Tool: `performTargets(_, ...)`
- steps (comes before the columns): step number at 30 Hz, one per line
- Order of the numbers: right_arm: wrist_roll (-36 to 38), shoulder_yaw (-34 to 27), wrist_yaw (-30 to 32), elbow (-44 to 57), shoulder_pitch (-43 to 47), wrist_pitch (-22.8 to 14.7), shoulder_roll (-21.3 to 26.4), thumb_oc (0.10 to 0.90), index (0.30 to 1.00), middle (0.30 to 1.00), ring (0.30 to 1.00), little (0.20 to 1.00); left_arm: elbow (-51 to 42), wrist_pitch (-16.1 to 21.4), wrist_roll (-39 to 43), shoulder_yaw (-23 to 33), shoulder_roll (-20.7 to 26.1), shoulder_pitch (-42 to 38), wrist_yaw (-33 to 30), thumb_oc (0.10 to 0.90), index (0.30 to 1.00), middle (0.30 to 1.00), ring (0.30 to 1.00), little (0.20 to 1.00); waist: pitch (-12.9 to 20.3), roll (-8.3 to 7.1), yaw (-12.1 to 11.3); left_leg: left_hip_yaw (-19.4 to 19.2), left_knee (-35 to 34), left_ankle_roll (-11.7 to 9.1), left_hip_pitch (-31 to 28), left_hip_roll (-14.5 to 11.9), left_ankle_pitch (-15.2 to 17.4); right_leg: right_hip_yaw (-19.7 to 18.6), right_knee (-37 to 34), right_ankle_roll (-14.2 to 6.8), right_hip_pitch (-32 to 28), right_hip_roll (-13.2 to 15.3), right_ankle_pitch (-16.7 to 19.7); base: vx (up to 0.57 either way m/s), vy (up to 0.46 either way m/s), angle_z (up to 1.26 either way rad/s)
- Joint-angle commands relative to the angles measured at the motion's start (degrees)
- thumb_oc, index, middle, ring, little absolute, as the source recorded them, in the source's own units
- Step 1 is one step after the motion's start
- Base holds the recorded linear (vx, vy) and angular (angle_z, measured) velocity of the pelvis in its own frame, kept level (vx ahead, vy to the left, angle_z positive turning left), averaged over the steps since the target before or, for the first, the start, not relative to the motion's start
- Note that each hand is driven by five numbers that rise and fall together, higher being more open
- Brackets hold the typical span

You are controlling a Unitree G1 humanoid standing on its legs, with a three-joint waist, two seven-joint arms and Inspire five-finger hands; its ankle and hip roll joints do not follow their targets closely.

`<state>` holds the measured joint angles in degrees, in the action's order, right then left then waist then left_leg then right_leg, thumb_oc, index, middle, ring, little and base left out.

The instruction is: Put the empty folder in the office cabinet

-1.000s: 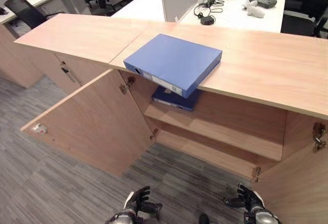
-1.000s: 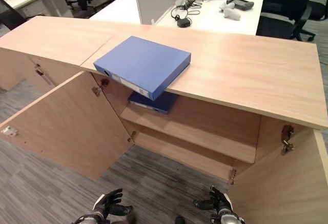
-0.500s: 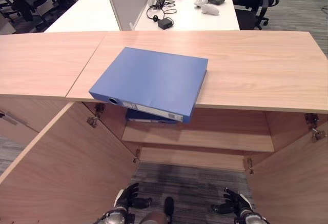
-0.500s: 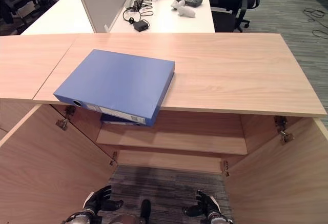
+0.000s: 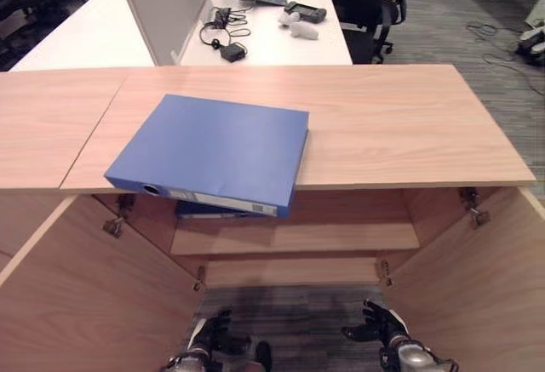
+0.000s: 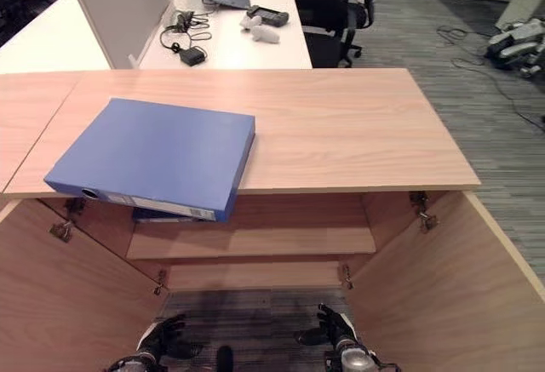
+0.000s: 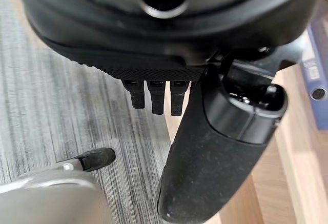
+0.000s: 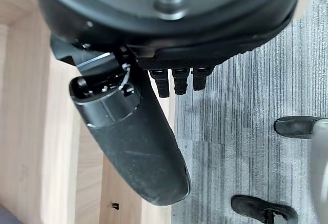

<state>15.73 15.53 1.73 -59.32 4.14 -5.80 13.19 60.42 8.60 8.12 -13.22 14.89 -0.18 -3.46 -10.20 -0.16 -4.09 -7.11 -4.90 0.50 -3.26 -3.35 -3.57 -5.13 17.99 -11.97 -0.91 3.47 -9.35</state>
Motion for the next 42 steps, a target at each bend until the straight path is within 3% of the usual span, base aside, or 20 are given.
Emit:
performTargets(1,-0.93,-0.01,0.05,3.01,1.91,-1.67,1.02,0.8,0.9,0.9,0.9,0.9,-0.13,1.4,-0.81,0.35,1.01,-1.94,-1.02,0.8,0.9,0.9,0.9,0.9,-0.36,2.97,-1.53,1.34,-0.1,-2.98,-1.76,-2.3,2.4,7.35,7.56,-3.03,5.09,1.98,3.47,0.07,-0.054,-0.28)
performTargets(3,-1.39,0.11,0.13,2.6,0.92,-1.42,0.89,0.8,0.9,0.9,0.9,0.9,0.44,1.33,-1.36,-0.49,1.27,-2.5,-0.92,0.8,0.9,0.9,0.9,0.9,-0.25,1.51,-1.57,1.9,-0.1,-3.41,-2.26,-0.5,3.0,8.93,-4.63,-0.6,2.0,5.66,3.2,0.13,-0.075,-0.34)
performTargets(5,-1.39,0.61,0.17,2.57,-0.6,-1.74,1.55,0.8,0.9,0.9,0.9,0.9,1.62,1.92,-1.02,-0.32,0.01,-2.64,-1.03,0.8,0.9,0.9,0.9,0.9,1.41,1.07,-1.33,1.63,-0.1,-4.03,-2.11,-0.23,3.28,7.25,-11.37,1.12,-1.03,5.55,3.71,0.08,-0.095,-0.04)
performTargets(13,-0.48,-1.08,0.41,-0.38,-2.85,-1.74,2.89,0.8,0.9,0.9,0.9,0.9,2.48,2.02,-0.69,-0.82,-2.09,-0.99,-1.05,0.8,0.9,0.9,0.9,0.9,3.93,1.01,-0.77,1.13,-0.1,-7.19,-3.18,-3.22,2.38,9.04,-22.6,2.58,-9.17,5.3,5.83,0.04,-0.147,0.2)
performTargets(21,0.35,-1.59,1.17,-0.54,-3.8,-2.34,3.16,0.8,0.9,0.9,0.9,0.9,-6.49,3.47,2.22,-0.03,-1.65,0.11,-3.46,0.8,0.9,0.9,0.9,0.9,3.89,0.87,-2.19,2.35,-0.1,-8.45,-2.29,-4.7,0.72,11.0,-22.99,3.01,-10.31,4.47,4.51,-0.01,-0.096,0.04)
performTargets(24,0.8,-1.97,2.1,0.03,-4.29,-2.76,2.82,0.8,0.9,0.9,0.9,0.9,-12.29,4.52,6.56,1.83,-2.13,1.69,-4.69,0.8,0.9,0.9,0.9,0.9,3.91,0.55,-2.84,3.23,-0.1,-8.51,-2.14,-4.89,0.49,11.68,-22.99,3.42,-10.62,4.02,4.22,-0.02,-0.06,0.19)
performTargets(26,1.15,-1.95,3.41,1.55,-4.64,-2.98,2.23,0.8,0.9,0.9,0.9,0.9,-21.97,6.92,18.94,5.96,-4.74,4.01,-7.24,0.8,0.9,0.9,0.9,0.9,3.61,0.1,-3.75,4.43,-0.1,-8.55,-1.31,-5.18,-0.45,12.31,-22.99,3.82,-10.39,3.39,4.58,-0.03,-0.053,0.21)
performTargets(28,0.66,-1.75,3.89,2.98,-5.05,-3.02,2.36,0.8,0.9,0.9,0.9,0.9,-29.21,6.93,19.22,6.22,-4.57,6.13,-7.72,0.8,0.9,0.9,0.9,0.9,3.49,-0.17,-4.17,5.06,-0.1,-8.6,-0.94,-5.26,-0.6,12.7,-22.99,3.92,-10.47,3.17,4.53,-0.02,-0.037,0.21)
performTargets(30,-0.19,-1.78,3.88,4.29,-5.86,-2.98,2.88,0.8,0.9,0.9,0.9,0.9,-37.14,6.52,17.8,7.34,-3.47,8.28,-7.32,0.8,0.9,0.9,0.9,0.9,3.29,-0.6,-5.22,6.23,-0.1,-8.78,-0.47,-5.48,-0.69,13.51,-22.99,4.02,-10.68,2.78,4.38,-0.02,-0.049,0.27)
performTargets(35,-0.45,-1.83,3.81,4.28,-5.95,-2.58,2.89,0.8,0.9,0.9,0.9,0.9,-46.86,6.2,14.68,9.17,-1.45,9.01,-7.96,0.8,0.9,0.9,0.9,0.9,2.87,-1.08,-6.88,8.27,-0.1,-9.09,0.11,-5.6,-0.98,14.95,-22.99,4.28,-11.14,2.22,3.95,-0.01,-0.034,0.21)
performTargets(40,-0.69,-0.98,3.93,2.83,-4.52,-3.59,2.32,0.8,0.9,0.9,0.9,0.9,-54.94,7.43,-3.17,11.13,5.46,6.84,-13.16,0.8,0.9,0.9,0.9,0.9,2.24,-1.83,-9.63,10.81,0.38,-9.74,1.25,-5.54,-1.26,16.96,-22.99,4.58,-11.83,1.52,3.43,0.0,-0.06,0.41)
performTargets(42,-1.58,0.01,4.42,2.25,-4.24,-4.2,2.05,0.8,0.9,0.9,0.9,0.9,-59.55,7.59,-10.93,13.86,7.1,7.02,-18.36,0.8,0.9,0.9,0.9,0.9,2.28,-1.89,-10.59,11.43,0.36,-9.97,0.93,-5.52,-1.21,17.47,-22.99,4.79,-12.45,1.09,3.05,0.04,-0.043,0.21)
